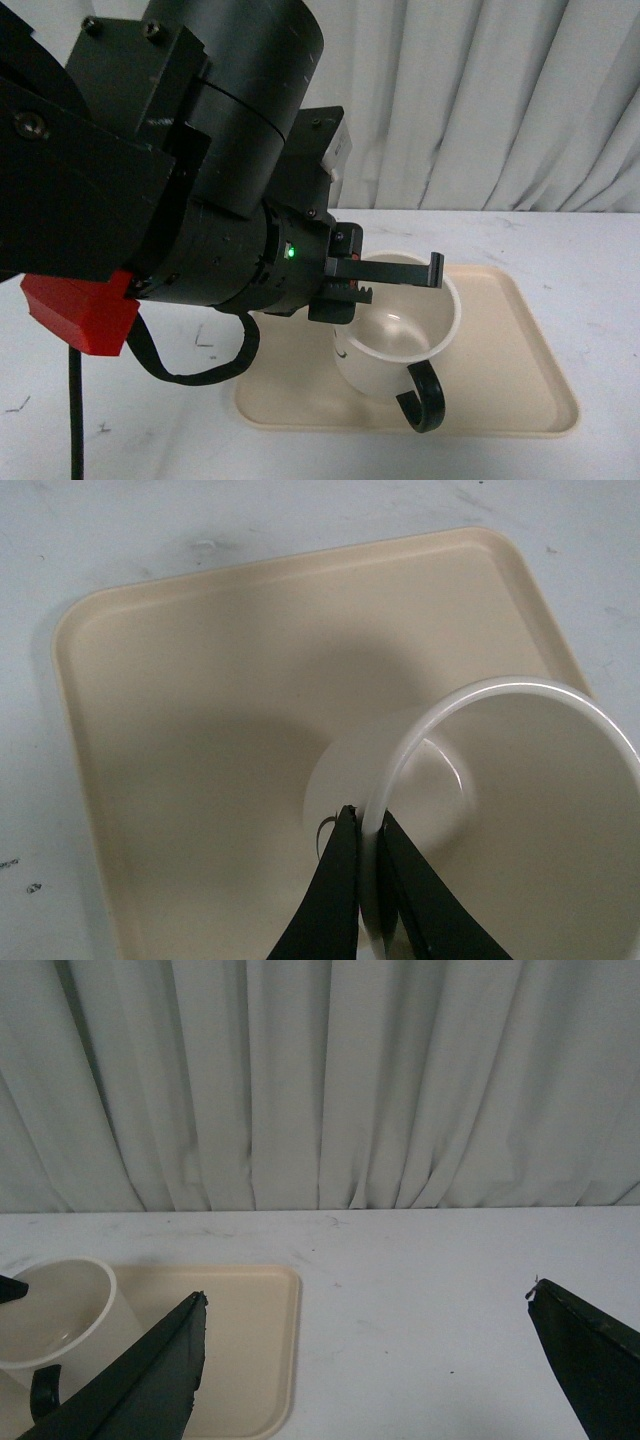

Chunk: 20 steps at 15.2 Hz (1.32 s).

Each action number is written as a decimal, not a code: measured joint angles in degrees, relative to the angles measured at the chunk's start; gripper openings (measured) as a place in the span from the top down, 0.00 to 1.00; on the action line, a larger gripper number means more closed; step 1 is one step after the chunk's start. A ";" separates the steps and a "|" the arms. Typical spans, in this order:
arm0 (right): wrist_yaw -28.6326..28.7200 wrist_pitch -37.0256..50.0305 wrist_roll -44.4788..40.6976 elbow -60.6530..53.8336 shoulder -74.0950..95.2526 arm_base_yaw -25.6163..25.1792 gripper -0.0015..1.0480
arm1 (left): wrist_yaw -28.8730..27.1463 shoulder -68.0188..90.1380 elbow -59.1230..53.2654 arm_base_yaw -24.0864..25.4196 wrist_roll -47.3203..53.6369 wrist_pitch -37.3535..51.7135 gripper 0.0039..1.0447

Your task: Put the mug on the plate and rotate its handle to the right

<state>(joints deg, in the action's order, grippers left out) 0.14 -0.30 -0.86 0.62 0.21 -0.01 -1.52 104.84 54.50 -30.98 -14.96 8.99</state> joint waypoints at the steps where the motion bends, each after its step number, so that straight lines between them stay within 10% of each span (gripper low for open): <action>1: 0.00 0.00 0.02 0.00 0.00 0.00 0.06 | -1.03 3.10 1.79 1.42 -0.07 -0.22 0.98; 11: 0.00 0.00 0.00 0.00 0.00 0.00 0.06 | -0.55 6.97 4.50 2.38 -1.62 -0.90 0.98; 17: 0.02 0.00 0.02 0.00 0.00 0.00 0.06 | 1.57 0.50 4.92 0.92 0.63 0.28 0.33; 20: 0.00 0.00 0.00 0.00 0.00 0.00 0.06 | -2.23 -15.96 -6.64 1.49 7.72 22.03 0.04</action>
<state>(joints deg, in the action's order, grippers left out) 0.14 -0.30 -0.86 0.62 0.21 -0.01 -3.75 88.88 47.86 -29.50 -7.25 31.03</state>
